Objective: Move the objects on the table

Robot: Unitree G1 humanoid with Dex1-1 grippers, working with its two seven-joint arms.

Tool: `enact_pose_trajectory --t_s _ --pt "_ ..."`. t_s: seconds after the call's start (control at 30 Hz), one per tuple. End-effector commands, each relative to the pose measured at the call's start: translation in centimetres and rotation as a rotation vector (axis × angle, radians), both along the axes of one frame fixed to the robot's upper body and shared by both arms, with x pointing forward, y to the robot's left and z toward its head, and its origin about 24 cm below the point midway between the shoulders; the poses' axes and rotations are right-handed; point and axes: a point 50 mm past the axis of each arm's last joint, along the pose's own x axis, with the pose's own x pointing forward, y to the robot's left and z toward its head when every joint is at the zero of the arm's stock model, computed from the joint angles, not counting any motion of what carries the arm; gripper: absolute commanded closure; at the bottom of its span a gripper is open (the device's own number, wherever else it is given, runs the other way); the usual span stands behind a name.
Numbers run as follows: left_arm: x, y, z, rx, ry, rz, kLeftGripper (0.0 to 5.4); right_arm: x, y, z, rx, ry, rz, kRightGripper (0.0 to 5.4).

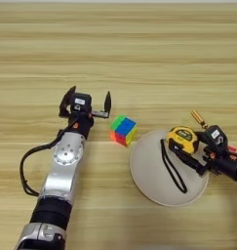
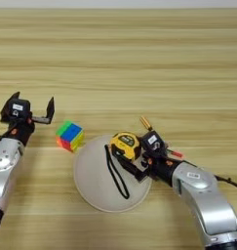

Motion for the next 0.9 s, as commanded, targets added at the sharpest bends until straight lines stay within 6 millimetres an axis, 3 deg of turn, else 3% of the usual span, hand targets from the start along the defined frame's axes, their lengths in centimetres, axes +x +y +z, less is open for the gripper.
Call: enact_pose_trajectory --t_s 0.03,0.73,0.9 --pt "0.4 -0.3 0.4 0.006 -0.022 -0.003 0.0 -0.2 -0.2 -0.7 -0.023 0.021 0.007 1.34" --pt "0.5 -0.5 0.3 0.005 -0.023 -0.004 0.0 -0.2 -0.3 -3.7 -0.071 0.085 -0.004 1.34" --pt "0.5 -0.6 0.3 0.006 -0.024 -0.005 0.0 0.0 -0.1 -3.2 -0.05 0.065 0.002 0.68"
